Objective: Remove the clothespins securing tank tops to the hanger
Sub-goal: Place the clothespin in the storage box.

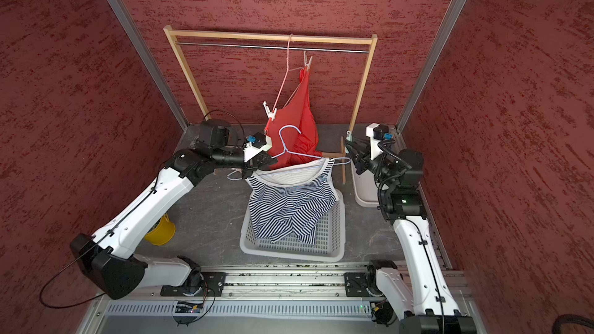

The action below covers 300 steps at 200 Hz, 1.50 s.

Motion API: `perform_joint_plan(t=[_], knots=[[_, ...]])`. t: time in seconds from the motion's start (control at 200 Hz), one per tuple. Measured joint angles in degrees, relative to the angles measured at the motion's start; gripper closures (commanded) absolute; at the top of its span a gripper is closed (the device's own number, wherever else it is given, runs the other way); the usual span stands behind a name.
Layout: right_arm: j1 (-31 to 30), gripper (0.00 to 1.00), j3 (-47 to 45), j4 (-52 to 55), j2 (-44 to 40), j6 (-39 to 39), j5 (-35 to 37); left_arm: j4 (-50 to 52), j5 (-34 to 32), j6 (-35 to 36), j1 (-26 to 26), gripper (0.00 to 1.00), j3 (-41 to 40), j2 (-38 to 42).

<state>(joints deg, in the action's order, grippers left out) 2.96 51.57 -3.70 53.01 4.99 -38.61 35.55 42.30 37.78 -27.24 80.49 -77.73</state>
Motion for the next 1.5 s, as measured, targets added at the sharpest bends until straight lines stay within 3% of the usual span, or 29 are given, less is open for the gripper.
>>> perform_joint_plan(t=[0.26,0.596,0.796,1.217,1.503], knots=[[5.11,1.0,4.98,9.14,4.61,1.86,11.85,-0.35,-0.15,0.02,-0.44,1.0,-0.81,0.0],[5.88,1.0,7.89,17.77,10.73,1.86,22.23,-3.61,-2.01,-1.33,-1.92,1.0,-1.97,-2.71],[5.86,1.0,8.68,21.42,18.01,1.55,25.31,-4.66,-1.18,-2.45,-3.98,1.0,-2.49,-3.26],[5.68,1.0,9.22,26.84,25.11,0.7,29.0,-3.58,-0.31,-3.78,-5.57,1.0,-3.67,-2.45],[2.4,1.0,14.34,30.91,35.34,-0.09,35.41,-2.01,-1.2,-4.39,-5.84,1.0,-3.65,-2.45]])
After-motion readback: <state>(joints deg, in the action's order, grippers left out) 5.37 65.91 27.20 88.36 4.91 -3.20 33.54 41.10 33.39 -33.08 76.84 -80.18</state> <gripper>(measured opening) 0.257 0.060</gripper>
